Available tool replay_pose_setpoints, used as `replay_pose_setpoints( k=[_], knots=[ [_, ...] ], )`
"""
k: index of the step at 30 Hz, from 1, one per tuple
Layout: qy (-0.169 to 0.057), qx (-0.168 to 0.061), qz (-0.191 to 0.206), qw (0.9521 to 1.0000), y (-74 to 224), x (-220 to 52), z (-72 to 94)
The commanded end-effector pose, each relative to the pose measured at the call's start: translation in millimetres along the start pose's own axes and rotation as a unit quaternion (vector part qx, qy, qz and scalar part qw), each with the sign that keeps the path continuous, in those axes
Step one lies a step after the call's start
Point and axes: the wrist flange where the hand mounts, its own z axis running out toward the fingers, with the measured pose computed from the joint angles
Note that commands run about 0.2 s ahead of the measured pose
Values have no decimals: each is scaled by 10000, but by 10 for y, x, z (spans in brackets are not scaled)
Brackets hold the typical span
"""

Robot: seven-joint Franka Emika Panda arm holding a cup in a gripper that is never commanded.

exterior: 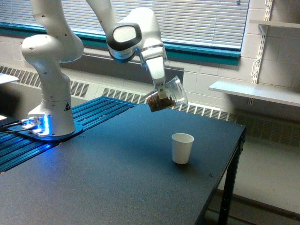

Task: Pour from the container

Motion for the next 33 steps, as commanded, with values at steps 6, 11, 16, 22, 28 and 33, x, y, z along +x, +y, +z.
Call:
replay_pose_setpoints(
  k=[6,11,16,22,28,33],
  knots=[
    [-191,-240,293,9991,31,-143,174],
    [-280,-340,249,9987,22,-214,247],
    [-328,-404,192,9985,-7,-266,293],
    [-408,-456,178,9980,-54,-321,335],
    [-475,-526,113,9974,-113,-366,375],
    [-531,-575,88,9969,-173,-394,411]
  ],
)
